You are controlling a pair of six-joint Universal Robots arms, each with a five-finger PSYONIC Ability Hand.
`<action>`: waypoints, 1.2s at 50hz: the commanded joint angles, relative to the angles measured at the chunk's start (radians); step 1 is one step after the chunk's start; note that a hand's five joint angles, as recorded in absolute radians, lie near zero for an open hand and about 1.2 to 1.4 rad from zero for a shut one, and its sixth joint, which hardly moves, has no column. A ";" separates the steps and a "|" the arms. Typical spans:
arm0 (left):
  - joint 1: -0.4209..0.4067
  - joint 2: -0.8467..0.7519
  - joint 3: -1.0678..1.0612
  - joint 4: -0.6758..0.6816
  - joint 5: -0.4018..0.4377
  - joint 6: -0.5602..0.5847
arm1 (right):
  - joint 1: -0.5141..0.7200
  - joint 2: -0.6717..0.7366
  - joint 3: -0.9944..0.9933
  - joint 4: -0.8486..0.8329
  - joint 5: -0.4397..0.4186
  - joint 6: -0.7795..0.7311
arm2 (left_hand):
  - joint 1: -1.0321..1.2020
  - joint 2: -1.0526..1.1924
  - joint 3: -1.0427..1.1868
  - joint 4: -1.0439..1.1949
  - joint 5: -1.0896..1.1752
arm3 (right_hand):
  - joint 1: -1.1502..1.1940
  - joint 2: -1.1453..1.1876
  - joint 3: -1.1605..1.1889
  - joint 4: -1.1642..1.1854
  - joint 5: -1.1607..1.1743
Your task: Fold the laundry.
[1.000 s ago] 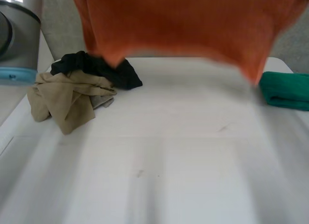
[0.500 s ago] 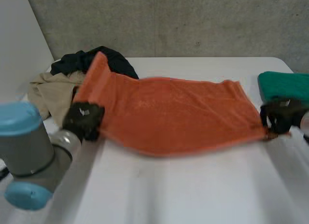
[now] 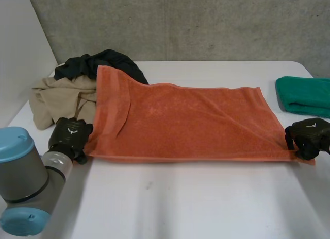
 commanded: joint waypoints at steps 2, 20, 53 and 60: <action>0.048 0.017 -0.038 -0.034 0.115 0.013 | 0.001 0.002 0.002 0.035 0.002 -0.027 | 0.839 0.837 0.837 0.839 0.839 | 0.286 0.217 0.206 0.201 0.202; 0.013 0.370 -0.172 -0.684 0.136 0.121 | -0.193 -0.105 -0.014 0.671 0.120 -0.629 | 0.839 0.837 0.837 0.839 0.840 | 0.286 0.217 0.206 0.201 0.202; -0.149 -0.296 0.758 -0.468 -0.108 0.118 | 0.102 0.253 -0.562 0.150 0.143 -0.171 | 0.839 0.837 0.837 0.839 0.840 | 0.286 0.217 0.206 0.201 0.202; -0.174 -0.426 0.954 -0.470 -0.114 0.119 | 0.149 0.387 -0.714 0.090 0.236 -0.171 | 0.639 0.637 0.637 0.639 0.639 | -0.037 -0.106 -0.117 -0.122 -0.121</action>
